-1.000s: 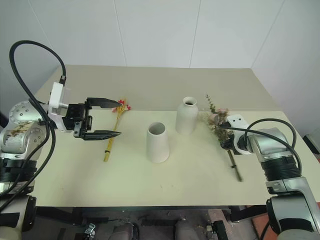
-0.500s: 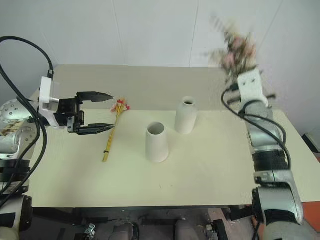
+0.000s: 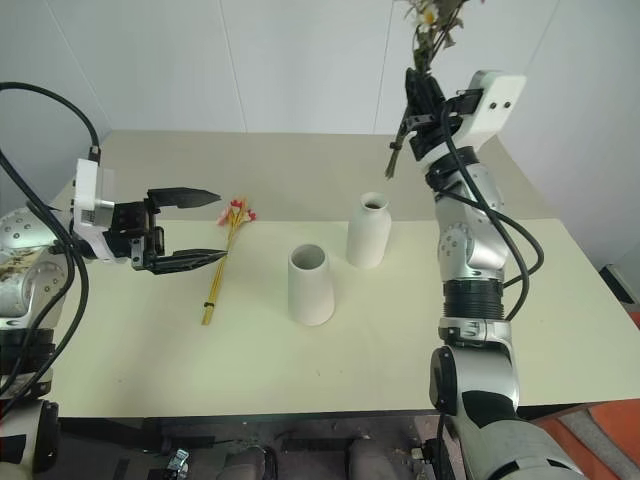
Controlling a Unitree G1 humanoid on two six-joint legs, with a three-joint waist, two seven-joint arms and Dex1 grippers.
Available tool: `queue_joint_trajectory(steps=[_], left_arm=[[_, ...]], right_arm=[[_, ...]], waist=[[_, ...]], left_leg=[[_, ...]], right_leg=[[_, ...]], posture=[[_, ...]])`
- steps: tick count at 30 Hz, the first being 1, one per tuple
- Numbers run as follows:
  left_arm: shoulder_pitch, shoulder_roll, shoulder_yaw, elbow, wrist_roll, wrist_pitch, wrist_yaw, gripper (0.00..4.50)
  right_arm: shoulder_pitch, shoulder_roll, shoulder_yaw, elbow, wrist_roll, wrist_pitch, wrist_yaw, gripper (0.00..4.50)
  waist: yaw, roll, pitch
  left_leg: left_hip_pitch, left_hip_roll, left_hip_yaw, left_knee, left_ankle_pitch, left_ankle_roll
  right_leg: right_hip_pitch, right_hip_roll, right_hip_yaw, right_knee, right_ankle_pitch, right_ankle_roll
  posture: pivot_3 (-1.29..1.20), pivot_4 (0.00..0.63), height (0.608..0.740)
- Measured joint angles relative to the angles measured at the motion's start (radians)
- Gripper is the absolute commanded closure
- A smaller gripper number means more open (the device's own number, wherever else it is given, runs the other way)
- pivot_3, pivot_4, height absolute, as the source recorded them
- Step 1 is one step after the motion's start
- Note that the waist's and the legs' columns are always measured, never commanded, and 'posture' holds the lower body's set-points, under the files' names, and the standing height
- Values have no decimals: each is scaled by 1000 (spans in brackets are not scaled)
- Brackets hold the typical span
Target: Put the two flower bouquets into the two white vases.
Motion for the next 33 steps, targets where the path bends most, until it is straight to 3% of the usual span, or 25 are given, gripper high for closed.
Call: queue_joint_trajectory(steps=[20, 21, 31, 33], left_arm=[[20, 1, 18, -25, -15, 37, 21, 0], [20, 1, 18, -25, -18, 37, 21, 0], [22, 9, 17, -26, -22, 37, 21, 0], [21, 8, 17, -26, -21, 37, 29, 0]], right_arm=[[80, 35, 56, 37, -89, -25, 18, 4293], [86, 38, 56, 39, -89, -26, 20, 3550], [214, 42, 82, -30, -109, -25, 34, 62], [264, 43, 86, -96, -107, -16, 33, 23]], waist=[[-1, 0, 0], [-1, 0, 0], [0, 0, 0], [0, 0, 0]], left_leg=[[0, 0, 0, 0, 0, 0], [0, 0, 0, 0, 0, 0], [0, 0, 0, 0, 0, 0], [0, 0, 0, 0, 0, 0]], right_leg=[[0, 0, 0, 0, 0, 0], [0, 0, 0, 0, 0, 0], [0, 0, 0, 0, 0, 0], [0, 0, 0, 0, 0, 0]], posture=[[0, 150, 740], [0, 150, 740], [0, 150, 740], [0, 150, 740]])
